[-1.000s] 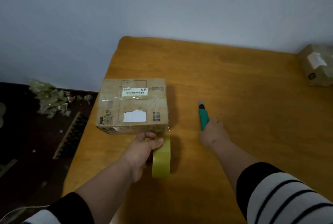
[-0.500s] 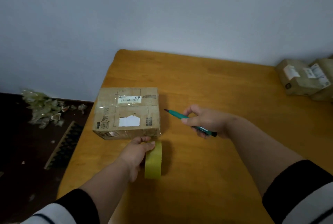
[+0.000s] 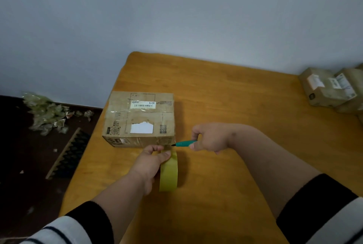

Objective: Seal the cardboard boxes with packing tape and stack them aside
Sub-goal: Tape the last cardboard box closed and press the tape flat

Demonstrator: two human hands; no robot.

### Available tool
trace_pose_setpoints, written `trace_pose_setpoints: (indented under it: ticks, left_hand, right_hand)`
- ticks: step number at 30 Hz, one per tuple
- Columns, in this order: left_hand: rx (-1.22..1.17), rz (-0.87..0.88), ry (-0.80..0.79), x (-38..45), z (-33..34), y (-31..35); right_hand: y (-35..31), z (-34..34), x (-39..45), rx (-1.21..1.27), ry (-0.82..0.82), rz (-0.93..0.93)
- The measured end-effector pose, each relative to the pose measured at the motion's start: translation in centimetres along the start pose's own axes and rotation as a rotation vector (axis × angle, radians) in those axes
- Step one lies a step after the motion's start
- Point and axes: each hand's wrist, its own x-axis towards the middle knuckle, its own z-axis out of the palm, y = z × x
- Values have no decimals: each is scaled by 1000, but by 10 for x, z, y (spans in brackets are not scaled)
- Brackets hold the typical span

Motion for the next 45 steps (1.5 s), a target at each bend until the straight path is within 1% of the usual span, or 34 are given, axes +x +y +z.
trace_pose_setpoints:
  ticks: [6,16,24,30,34,40,45]
  left_hand:
    - [2,6,-10,-2,-2,-1]
    - [-25,15,3,-2,-1,-4]
    - [-31,6,17,-3,-1,-5]
    - [-39,-9,17,-5,-2,-6]
    - [-23,-21,0,-5,-5,-1]
    - [9,-48,-5,-10,-11,1]
    - [95,-37,26,-12,-10,4]
  right_hand:
    - [-7,3,4,6,9,-16]
    - [-23,6,8,-76,12,-5]
    - [-32,6,7,-108,-35,12]
    - [-36,6,9,-221,-31,23]
    - [-25,3,9,-143,-18,26]
    - [5,4,11,-125,-59,117]
    - [25,9,14,-4,-101,157]
